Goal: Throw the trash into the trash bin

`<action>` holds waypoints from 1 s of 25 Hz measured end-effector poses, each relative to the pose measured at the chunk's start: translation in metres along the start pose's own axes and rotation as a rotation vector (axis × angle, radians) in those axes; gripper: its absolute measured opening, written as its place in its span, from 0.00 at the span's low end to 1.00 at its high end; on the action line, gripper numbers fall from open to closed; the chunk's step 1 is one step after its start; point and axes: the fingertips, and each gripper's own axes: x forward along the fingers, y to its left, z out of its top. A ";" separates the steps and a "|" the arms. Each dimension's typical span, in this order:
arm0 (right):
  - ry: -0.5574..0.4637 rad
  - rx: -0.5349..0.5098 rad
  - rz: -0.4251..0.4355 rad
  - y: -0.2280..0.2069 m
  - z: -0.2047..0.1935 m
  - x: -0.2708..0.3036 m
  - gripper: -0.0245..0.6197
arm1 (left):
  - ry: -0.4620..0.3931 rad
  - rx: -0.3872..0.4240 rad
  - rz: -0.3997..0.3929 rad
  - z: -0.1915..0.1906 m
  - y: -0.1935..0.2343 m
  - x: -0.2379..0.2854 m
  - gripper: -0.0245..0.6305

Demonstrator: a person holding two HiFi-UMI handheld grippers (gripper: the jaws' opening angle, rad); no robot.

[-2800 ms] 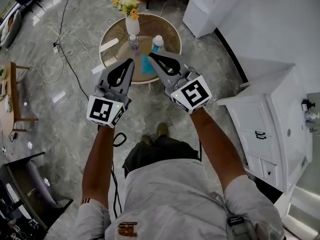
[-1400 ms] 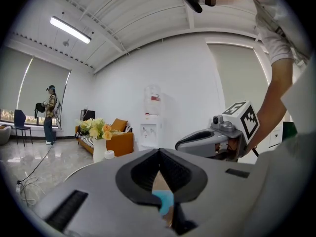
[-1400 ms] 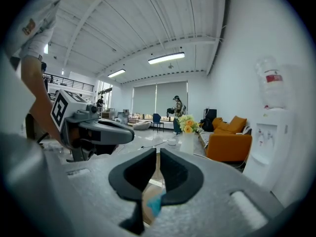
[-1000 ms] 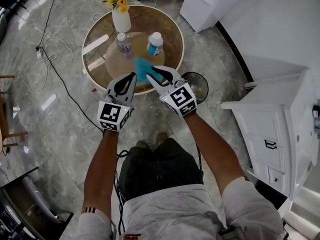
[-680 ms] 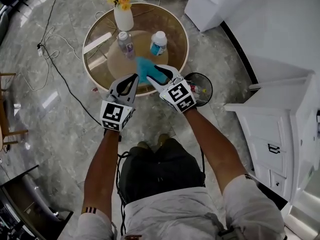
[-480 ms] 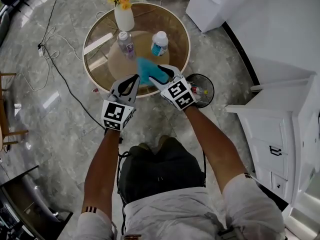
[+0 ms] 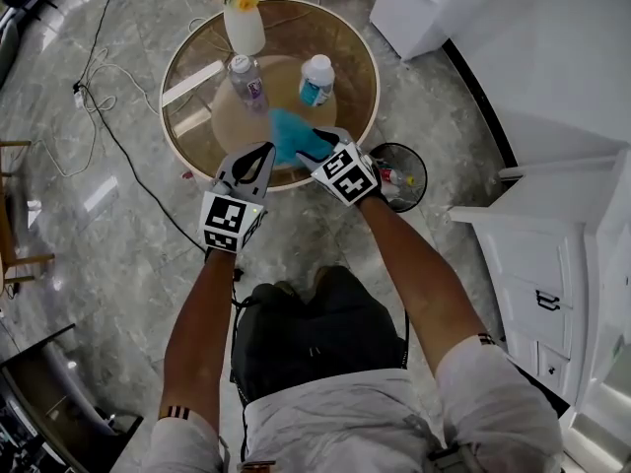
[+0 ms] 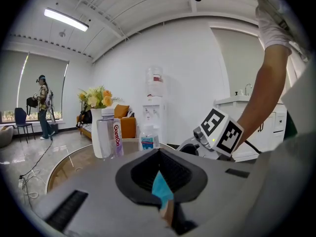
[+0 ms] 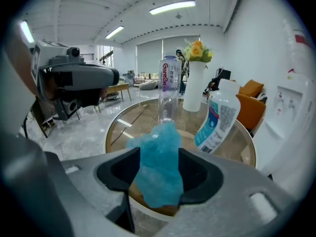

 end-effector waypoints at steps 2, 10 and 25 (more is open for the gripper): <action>0.038 -0.002 0.008 0.003 -0.006 0.004 0.40 | 0.000 0.000 -0.001 0.000 -0.001 0.000 0.04; 0.125 -0.065 -0.004 0.005 -0.024 0.016 0.14 | -0.008 0.004 0.002 0.006 0.000 -0.005 0.04; -0.100 0.004 -0.126 0.007 0.017 -0.071 0.04 | 0.004 -0.036 -0.031 0.032 -0.028 -0.011 0.04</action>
